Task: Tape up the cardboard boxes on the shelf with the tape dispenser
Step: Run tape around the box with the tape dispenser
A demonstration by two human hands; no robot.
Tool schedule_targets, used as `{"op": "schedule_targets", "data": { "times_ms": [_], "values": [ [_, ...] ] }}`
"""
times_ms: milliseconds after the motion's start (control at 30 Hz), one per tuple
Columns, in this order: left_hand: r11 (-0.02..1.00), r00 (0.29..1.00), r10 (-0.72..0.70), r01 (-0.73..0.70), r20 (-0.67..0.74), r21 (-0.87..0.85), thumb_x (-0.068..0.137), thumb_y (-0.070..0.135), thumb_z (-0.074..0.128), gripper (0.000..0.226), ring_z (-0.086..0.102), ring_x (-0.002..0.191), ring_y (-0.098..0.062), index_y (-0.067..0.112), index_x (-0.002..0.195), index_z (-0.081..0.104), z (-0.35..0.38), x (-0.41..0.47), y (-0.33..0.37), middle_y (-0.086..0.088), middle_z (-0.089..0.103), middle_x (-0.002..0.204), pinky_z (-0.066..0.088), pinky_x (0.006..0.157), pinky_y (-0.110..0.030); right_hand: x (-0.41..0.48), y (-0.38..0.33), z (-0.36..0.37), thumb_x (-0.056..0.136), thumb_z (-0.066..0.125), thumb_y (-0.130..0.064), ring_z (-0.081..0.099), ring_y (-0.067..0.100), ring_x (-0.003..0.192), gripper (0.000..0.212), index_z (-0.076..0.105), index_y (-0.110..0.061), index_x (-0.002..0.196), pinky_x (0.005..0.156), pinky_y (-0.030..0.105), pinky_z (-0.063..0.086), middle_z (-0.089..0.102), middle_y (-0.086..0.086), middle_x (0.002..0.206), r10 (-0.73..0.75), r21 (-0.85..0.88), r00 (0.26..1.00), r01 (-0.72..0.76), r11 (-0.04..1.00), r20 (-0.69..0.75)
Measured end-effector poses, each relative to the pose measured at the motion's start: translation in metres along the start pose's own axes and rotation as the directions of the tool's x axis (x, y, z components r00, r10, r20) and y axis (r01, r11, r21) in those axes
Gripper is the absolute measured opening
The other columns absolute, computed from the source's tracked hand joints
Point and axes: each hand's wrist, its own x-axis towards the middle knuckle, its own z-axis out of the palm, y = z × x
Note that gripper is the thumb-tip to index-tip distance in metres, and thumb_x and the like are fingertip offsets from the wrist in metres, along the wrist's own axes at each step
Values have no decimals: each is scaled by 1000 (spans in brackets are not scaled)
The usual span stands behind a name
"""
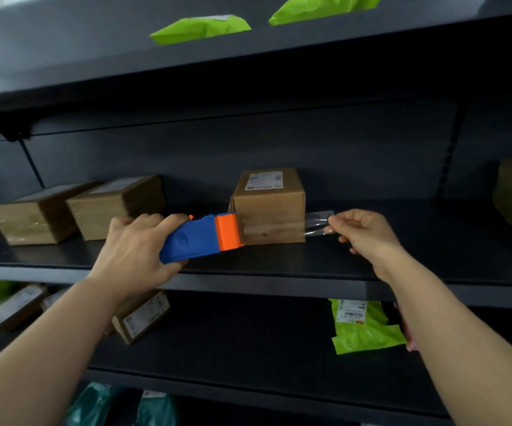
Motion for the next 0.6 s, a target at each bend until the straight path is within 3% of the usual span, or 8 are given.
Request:
{"op": "schedule_targets", "data": {
  "times_ms": [267, 433, 600],
  "values": [
    [998, 1000, -3, 2, 4, 65, 65, 51, 60, 69, 58, 87, -23, 30, 129, 45, 5, 2, 6, 5, 58, 91, 38, 82, -48, 9, 10, -8, 84, 74, -30, 59, 8, 77, 14, 69, -20, 92, 60, 24, 41, 74, -10, 84, 33, -45, 996, -29, 999, 87],
    [997, 1000, -13, 12, 9, 72, 66, 51, 58, 70, 57, 87, -23, 29, 131, 45, 7, 2, 13, 5, 57, 91, 38, 81, -47, 18, 16, -3, 83, 75, -32, 64, 7, 79, 15, 69, -19, 90, 58, 23, 42, 73, -6, 89, 52, -63, 998, -50, 997, 28],
    [998, 1000, -31, 31, 4, 47, 65, 49, 57, 68, 57, 87, -23, 30, 129, 45, 10, -4, 12, 7, 55, 90, 37, 82, -47, 29, 17, -6, 77, 80, -30, 58, 6, 85, 17, 71, -19, 85, 66, 25, 41, 68, -7, 91, 62, -82, 997, -57, 995, 51]
  ]
}}
